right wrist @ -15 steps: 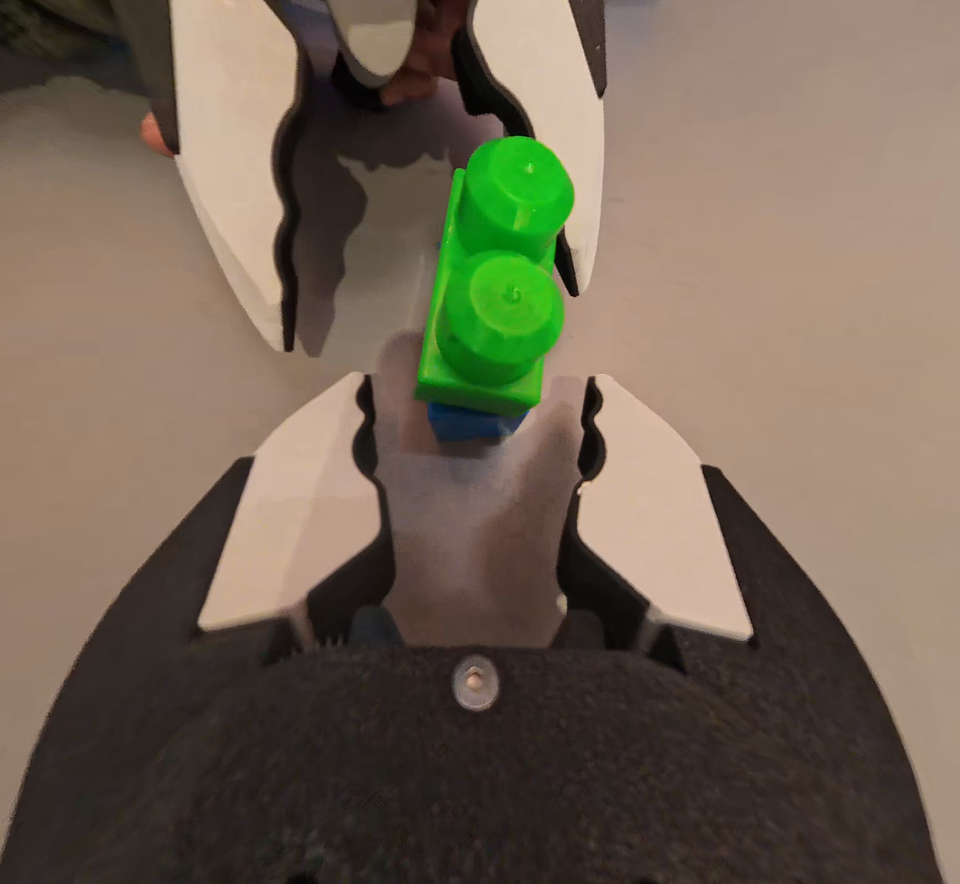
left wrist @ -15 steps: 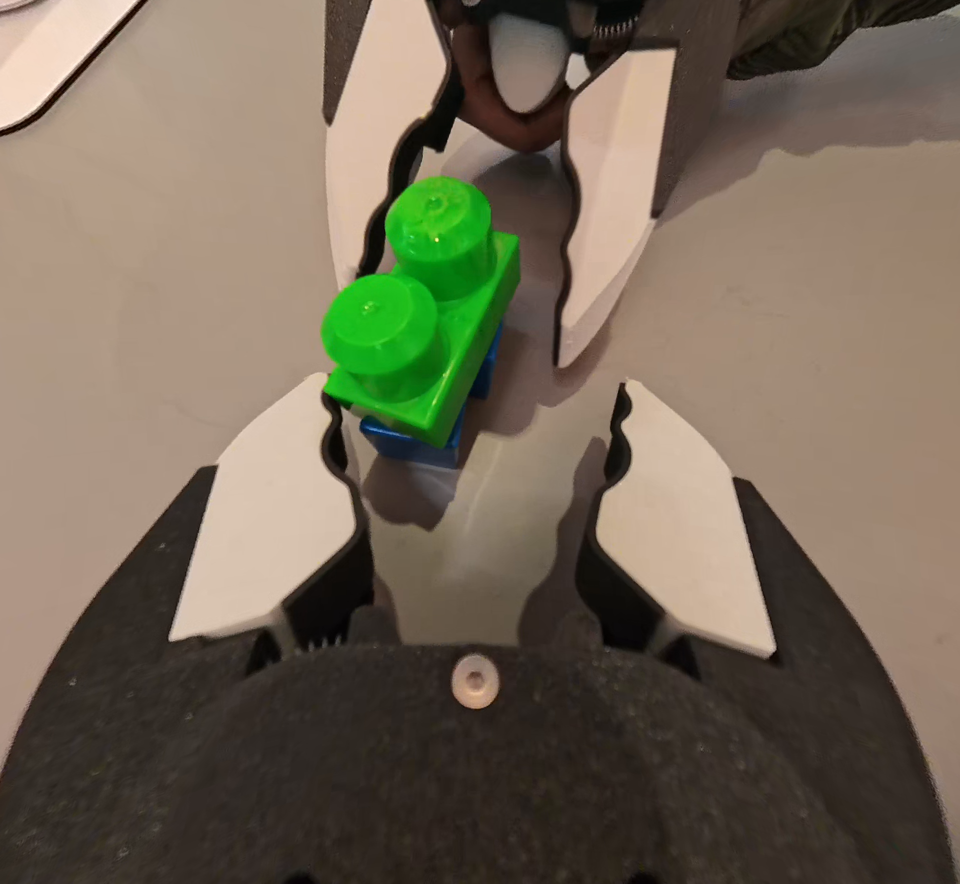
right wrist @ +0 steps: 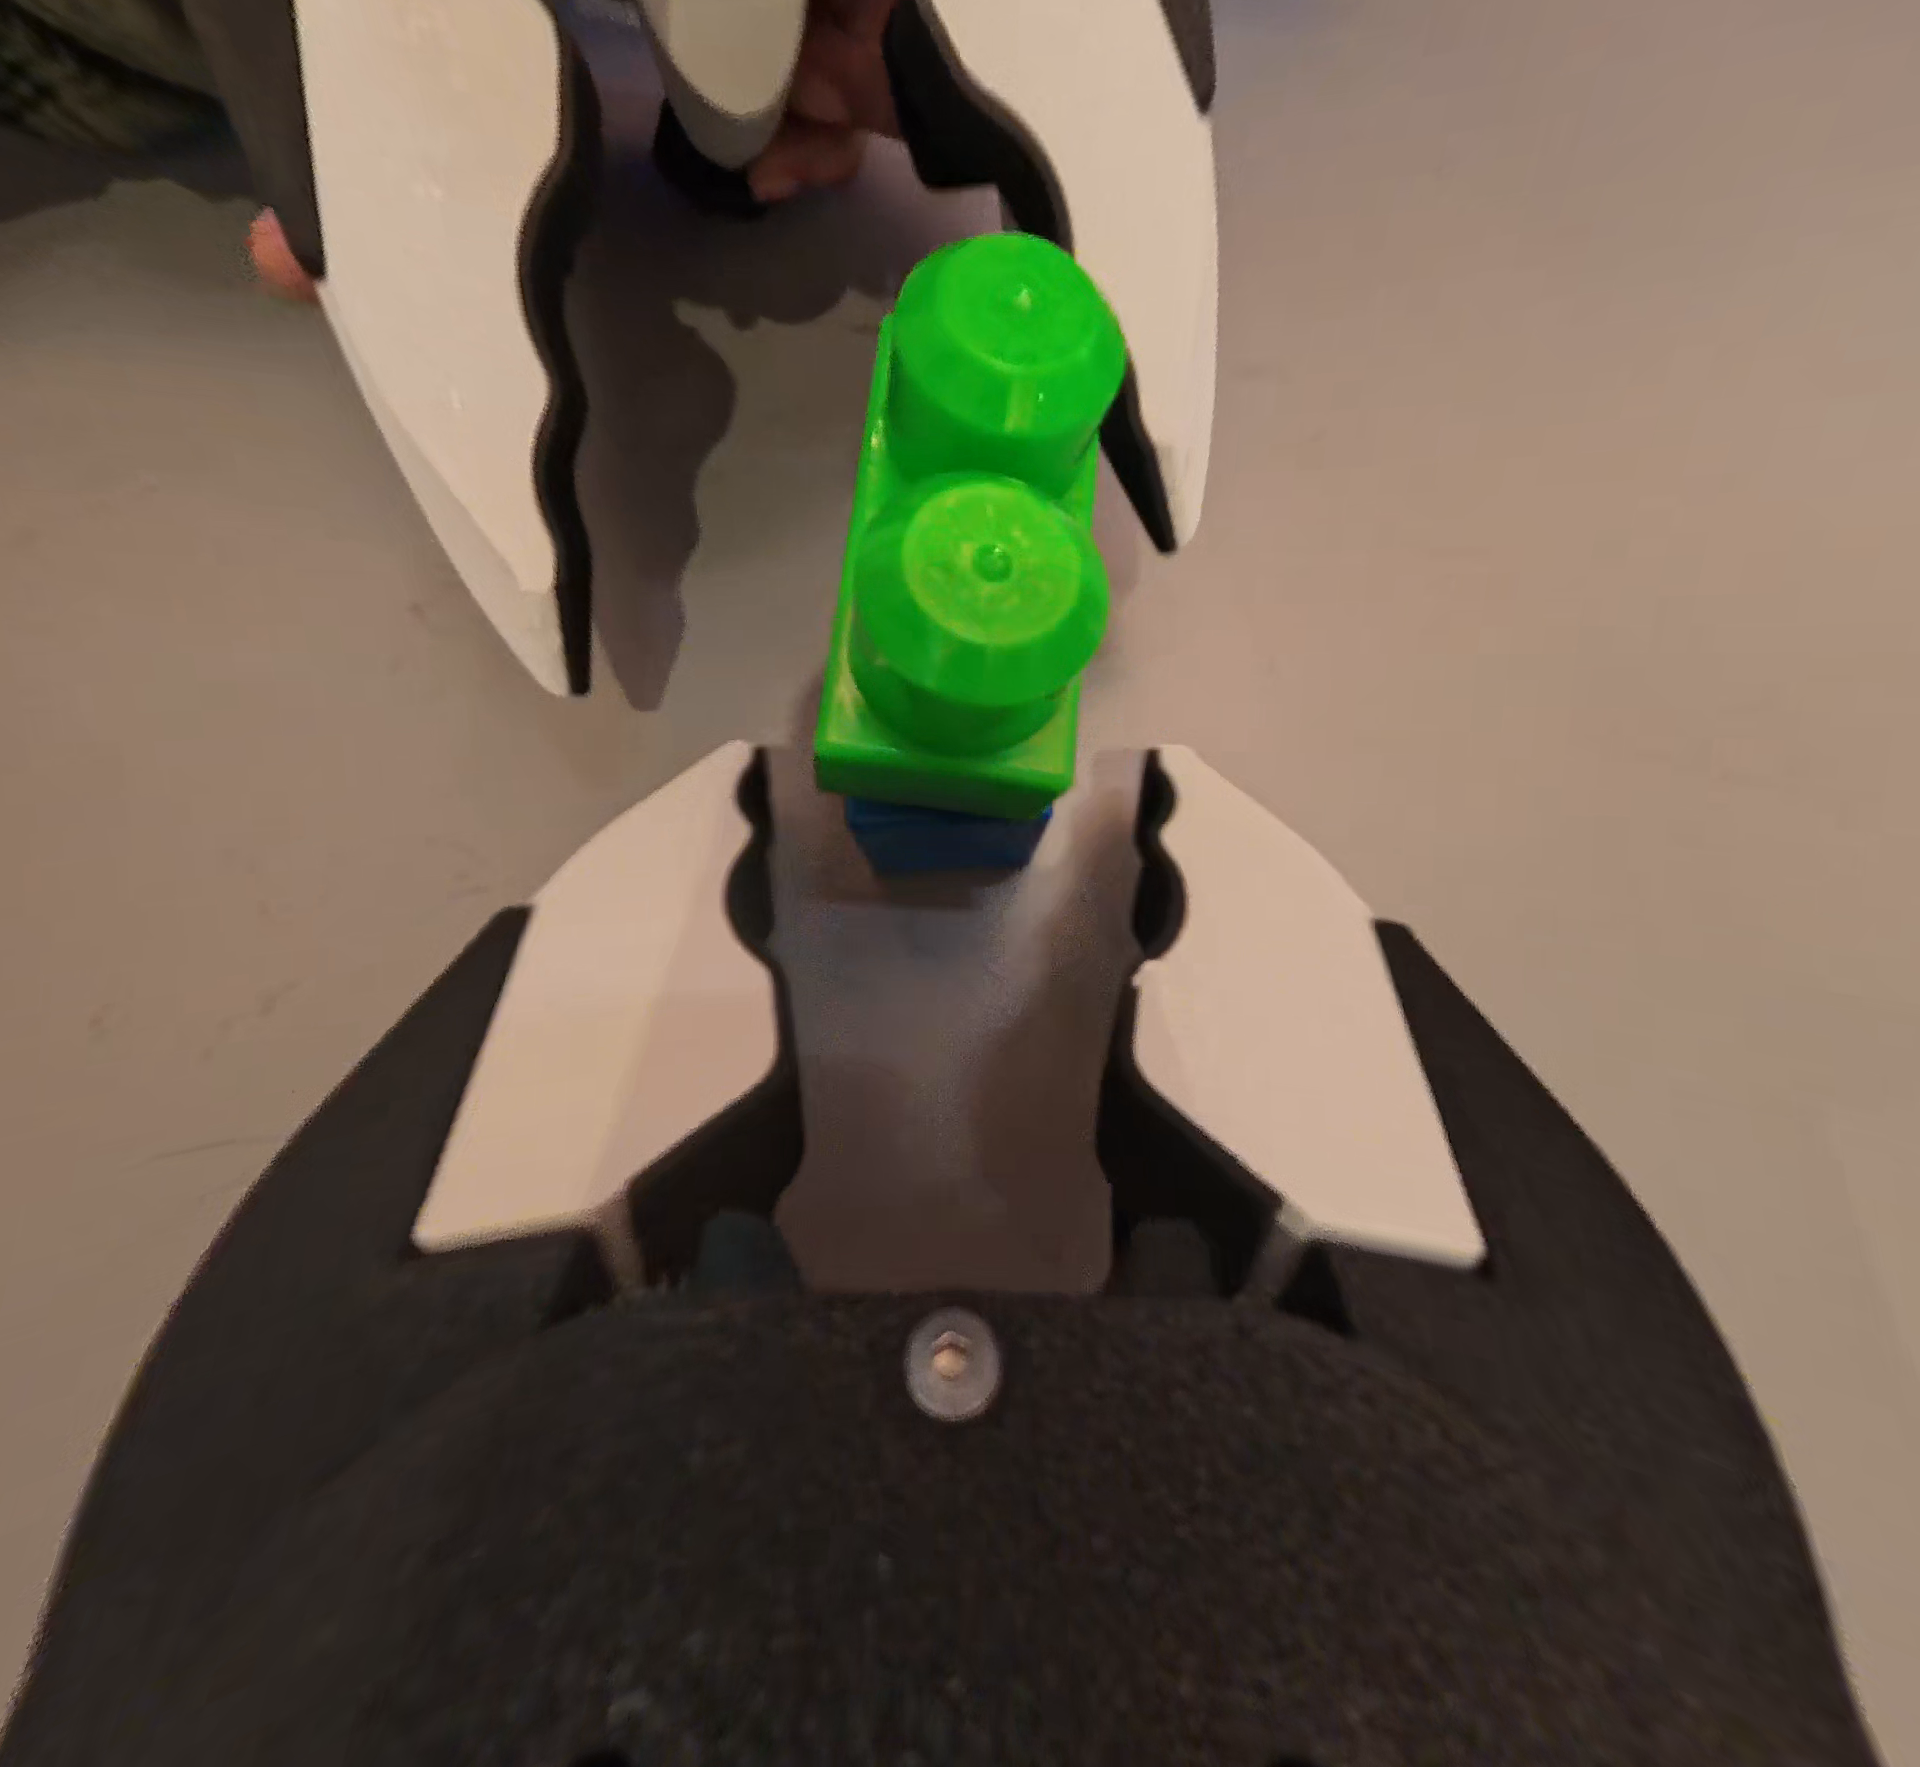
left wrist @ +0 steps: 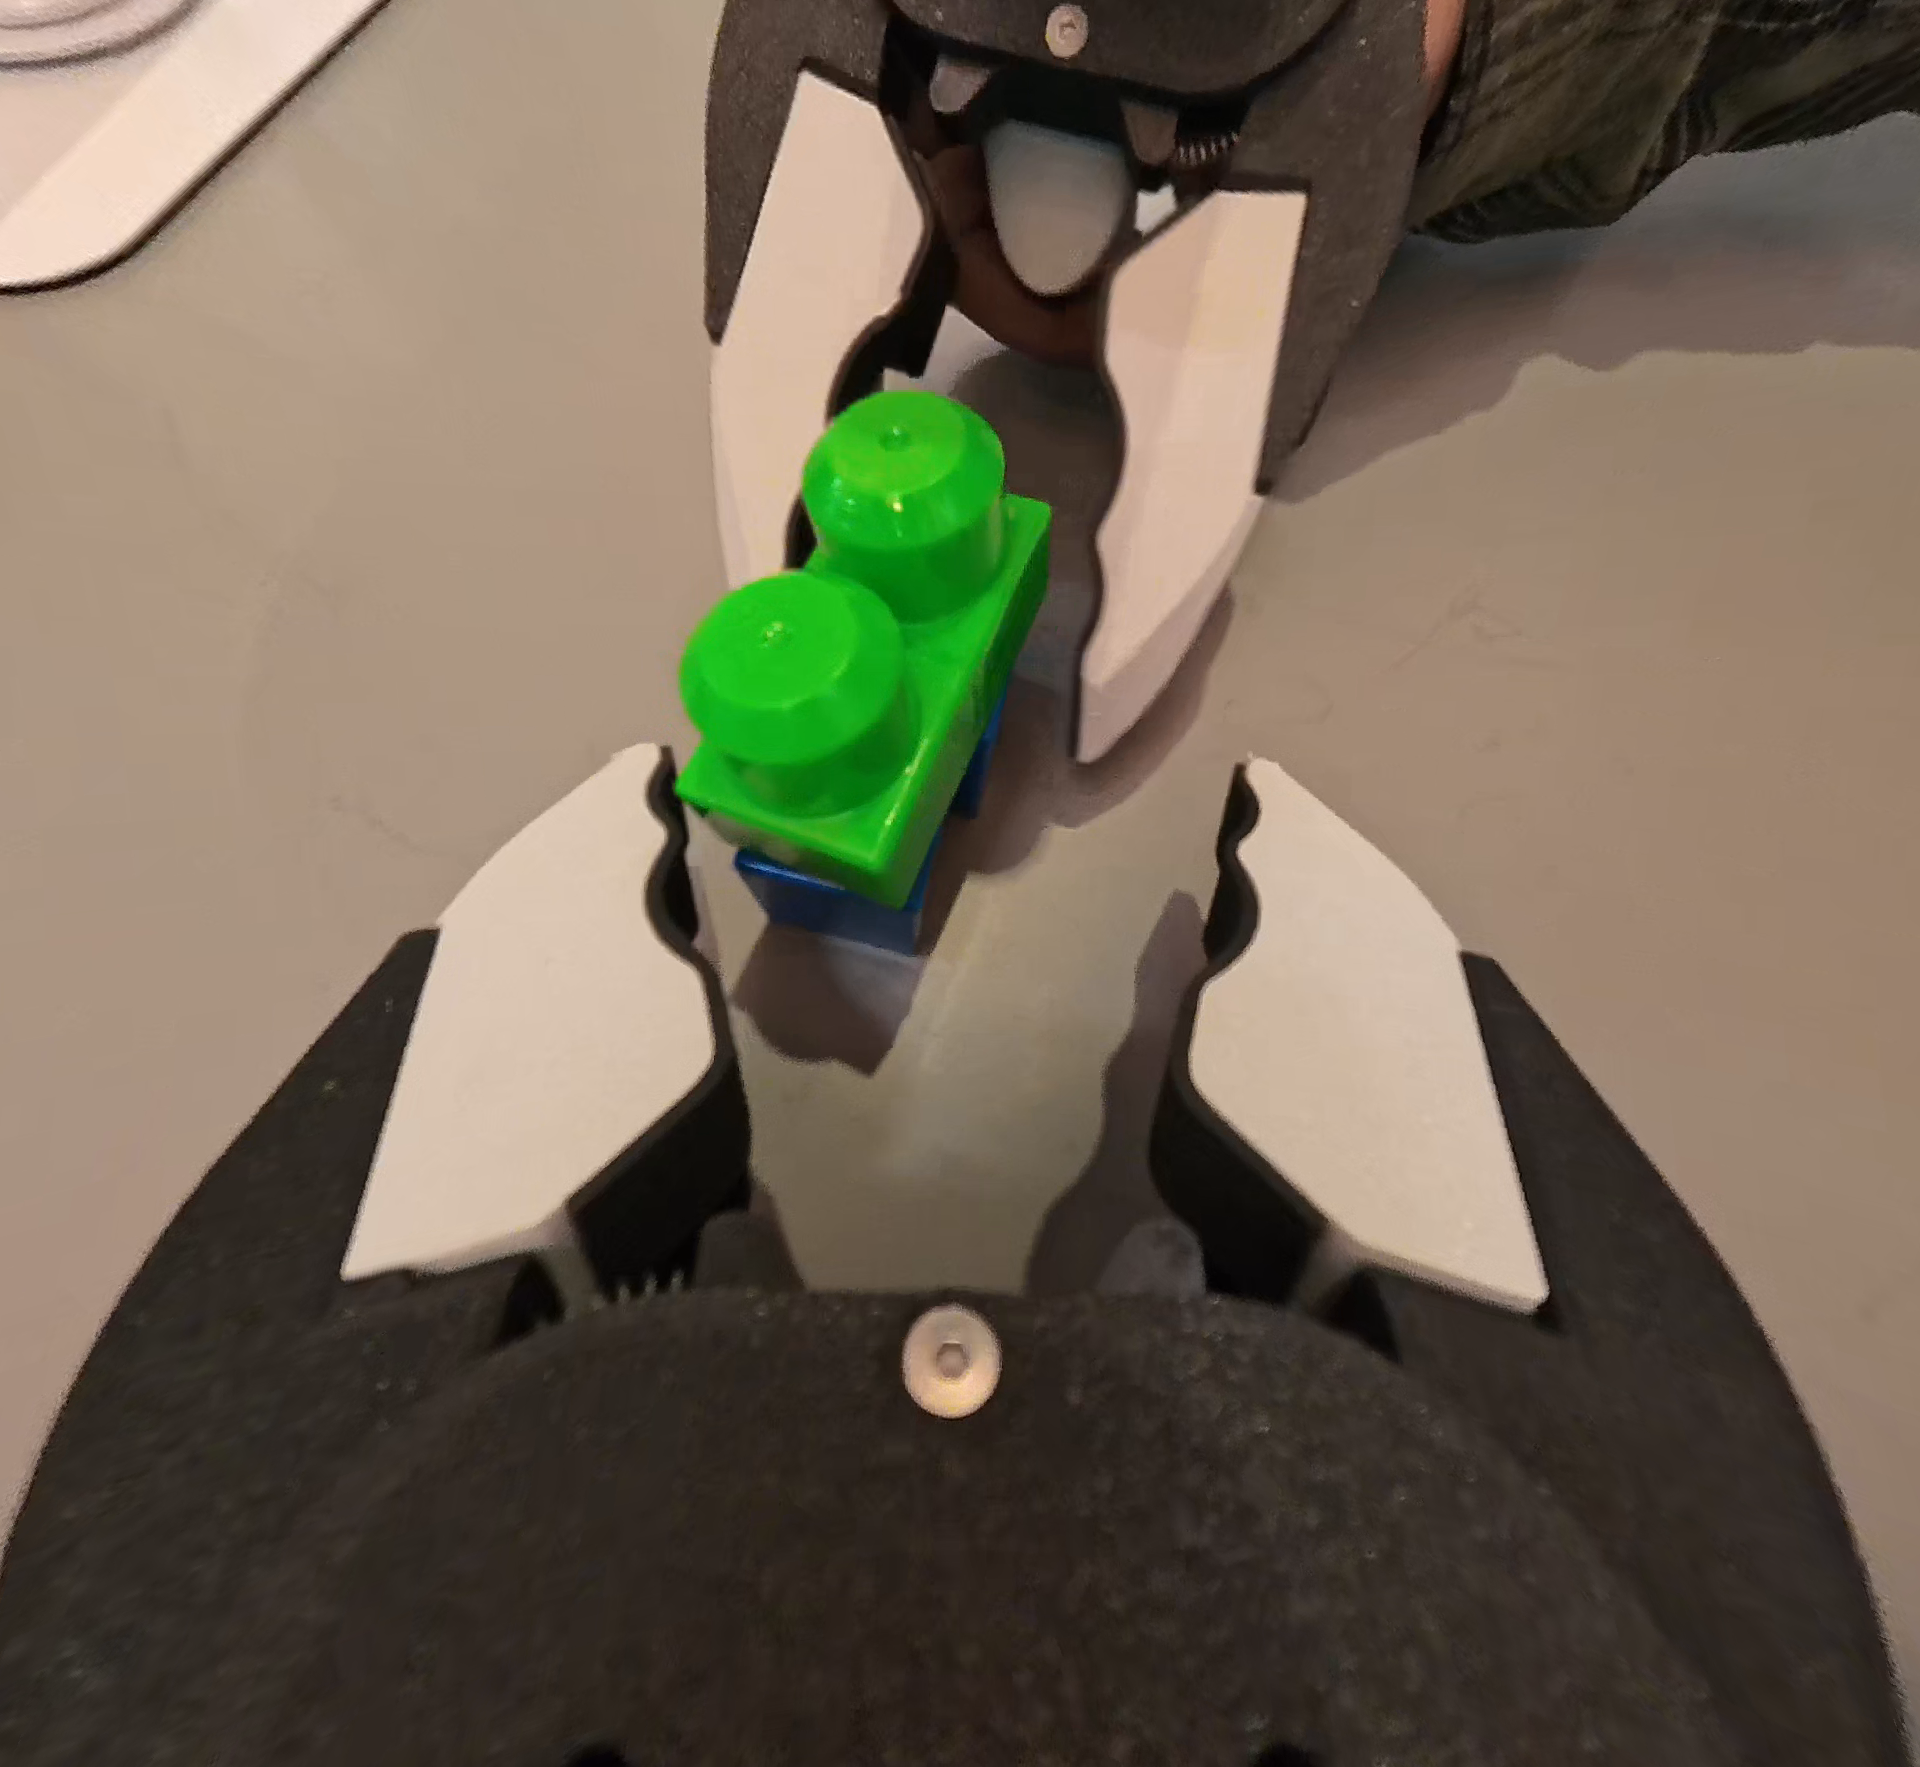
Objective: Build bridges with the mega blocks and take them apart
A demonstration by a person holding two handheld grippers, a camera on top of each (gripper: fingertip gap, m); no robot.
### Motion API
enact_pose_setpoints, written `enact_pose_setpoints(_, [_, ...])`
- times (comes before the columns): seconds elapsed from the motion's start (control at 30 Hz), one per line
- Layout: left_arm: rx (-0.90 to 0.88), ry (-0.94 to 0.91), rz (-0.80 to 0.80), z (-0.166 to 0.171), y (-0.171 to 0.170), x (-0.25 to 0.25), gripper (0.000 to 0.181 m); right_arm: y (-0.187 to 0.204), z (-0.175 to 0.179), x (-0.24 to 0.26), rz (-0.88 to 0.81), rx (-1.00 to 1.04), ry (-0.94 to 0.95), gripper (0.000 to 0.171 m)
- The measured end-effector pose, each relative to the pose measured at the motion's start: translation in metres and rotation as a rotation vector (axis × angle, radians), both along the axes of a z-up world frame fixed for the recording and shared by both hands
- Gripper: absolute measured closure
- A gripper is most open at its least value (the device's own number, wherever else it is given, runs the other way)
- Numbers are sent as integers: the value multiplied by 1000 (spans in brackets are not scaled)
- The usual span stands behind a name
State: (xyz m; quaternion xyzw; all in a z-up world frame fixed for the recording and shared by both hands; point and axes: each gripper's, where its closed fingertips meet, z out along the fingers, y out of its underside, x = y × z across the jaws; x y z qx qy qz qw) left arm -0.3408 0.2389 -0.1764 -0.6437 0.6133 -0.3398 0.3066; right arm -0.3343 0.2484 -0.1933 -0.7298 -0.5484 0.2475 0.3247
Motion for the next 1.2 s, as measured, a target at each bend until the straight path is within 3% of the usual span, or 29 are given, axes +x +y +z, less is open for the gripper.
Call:
enact_pose_setpoints(0.03, [15,-9,11,2,2,-1,86,-1,0,2,-1,2,-8,96])
enact_pose_setpoints(0.13, [42,-58,27,17,6,-3,88,-2,5,13,-18,24,-12,82])
enact_pose_setpoints(0.37, [51,-49,-52,35,12,2,111,-34,45,64,-84,58,32,79])
enact_pose_setpoints(0.6, [39,-85,-114,44,13,14,156,-92,75,101,-143,101,108,81])
enact_pose_setpoints(0.9, [109,-133,7,43,16,15,158,-120,103,107,-183,126,263,85])
enact_pose_setpoints(1.2, [259,-78,147,38,14,14,160,-122,101,104,-193,122,295,86])
